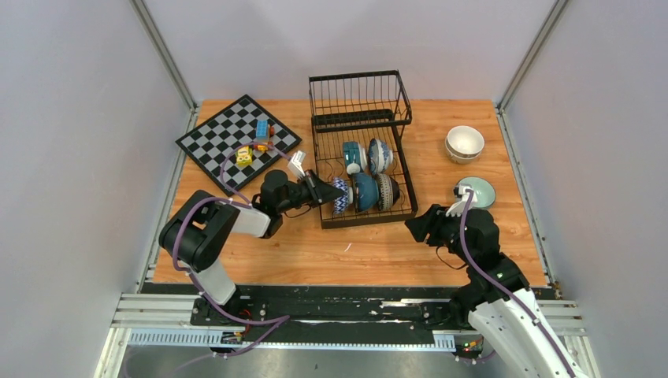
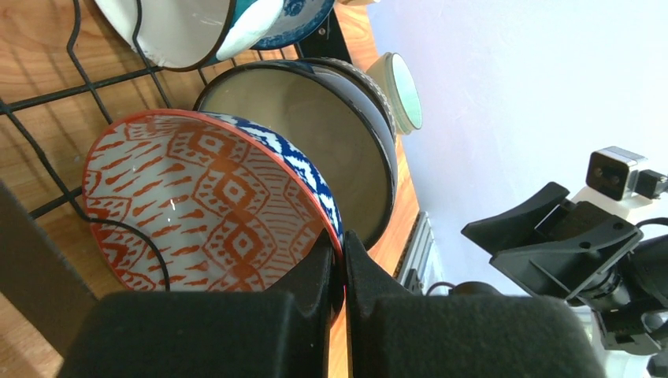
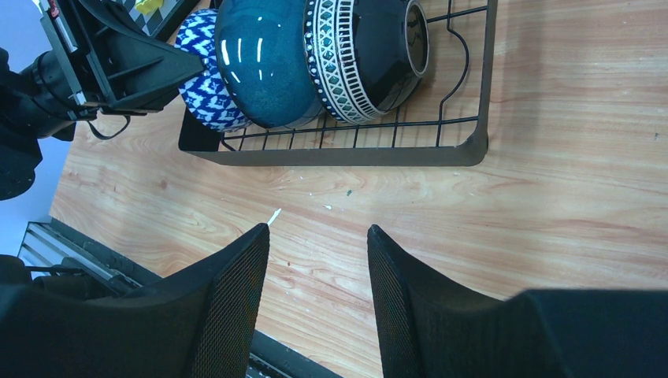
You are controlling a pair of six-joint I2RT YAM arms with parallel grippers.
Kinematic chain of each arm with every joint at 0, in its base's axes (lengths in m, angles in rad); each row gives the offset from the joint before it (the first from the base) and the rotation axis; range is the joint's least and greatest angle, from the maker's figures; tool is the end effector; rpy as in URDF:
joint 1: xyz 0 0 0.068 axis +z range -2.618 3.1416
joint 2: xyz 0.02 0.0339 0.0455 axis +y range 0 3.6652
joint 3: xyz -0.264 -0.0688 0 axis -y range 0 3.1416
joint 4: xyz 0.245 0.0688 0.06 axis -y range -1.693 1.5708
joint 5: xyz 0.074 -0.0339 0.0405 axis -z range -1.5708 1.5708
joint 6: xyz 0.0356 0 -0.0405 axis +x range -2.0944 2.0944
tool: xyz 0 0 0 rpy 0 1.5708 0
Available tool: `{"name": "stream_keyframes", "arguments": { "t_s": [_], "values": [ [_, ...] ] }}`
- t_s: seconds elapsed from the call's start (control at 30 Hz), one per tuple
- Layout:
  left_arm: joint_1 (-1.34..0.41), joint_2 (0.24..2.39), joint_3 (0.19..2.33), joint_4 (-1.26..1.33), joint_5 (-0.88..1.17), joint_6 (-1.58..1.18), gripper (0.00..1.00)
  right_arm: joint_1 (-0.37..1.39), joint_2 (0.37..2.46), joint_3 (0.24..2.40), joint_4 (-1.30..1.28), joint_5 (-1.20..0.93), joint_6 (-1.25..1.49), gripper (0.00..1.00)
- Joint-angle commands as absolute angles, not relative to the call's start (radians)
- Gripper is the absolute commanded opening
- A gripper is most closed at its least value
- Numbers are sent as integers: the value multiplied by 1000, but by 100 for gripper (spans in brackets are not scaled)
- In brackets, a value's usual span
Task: Unload the bowls from the dish rack
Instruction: Pick up the bowl from the dish rack.
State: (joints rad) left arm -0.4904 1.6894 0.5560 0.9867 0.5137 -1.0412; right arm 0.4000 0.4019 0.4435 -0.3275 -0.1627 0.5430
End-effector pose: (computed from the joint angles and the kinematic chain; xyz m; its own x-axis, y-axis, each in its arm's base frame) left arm 0.2681 -0.1630 0.1638 -0.7892 -0.4307 -0.4378 0.3126 0.3319 -0.8900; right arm 0.1120 0.0536 0.2561 -0.4949 0.3443 -0.7978 -0.3173 0.7831 0.5348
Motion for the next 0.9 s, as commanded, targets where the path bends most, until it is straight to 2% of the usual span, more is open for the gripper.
{"name": "stream_keyframes", "arguments": {
  "t_s": [0.0, 0.47, 0.87],
  "values": [
    [-456, 1659, 526, 1135, 523, -1077, 0, 419, 397, 453, -321, -174, 553, 53],
    [-448, 1650, 534, 1296, 553, -1206, 0, 418, 400, 459, -322, -180, 555, 52],
    [-448, 1553, 517, 1194, 550, -1152, 0, 419, 392, 462, -324, -169, 560, 52]
  ]
}}
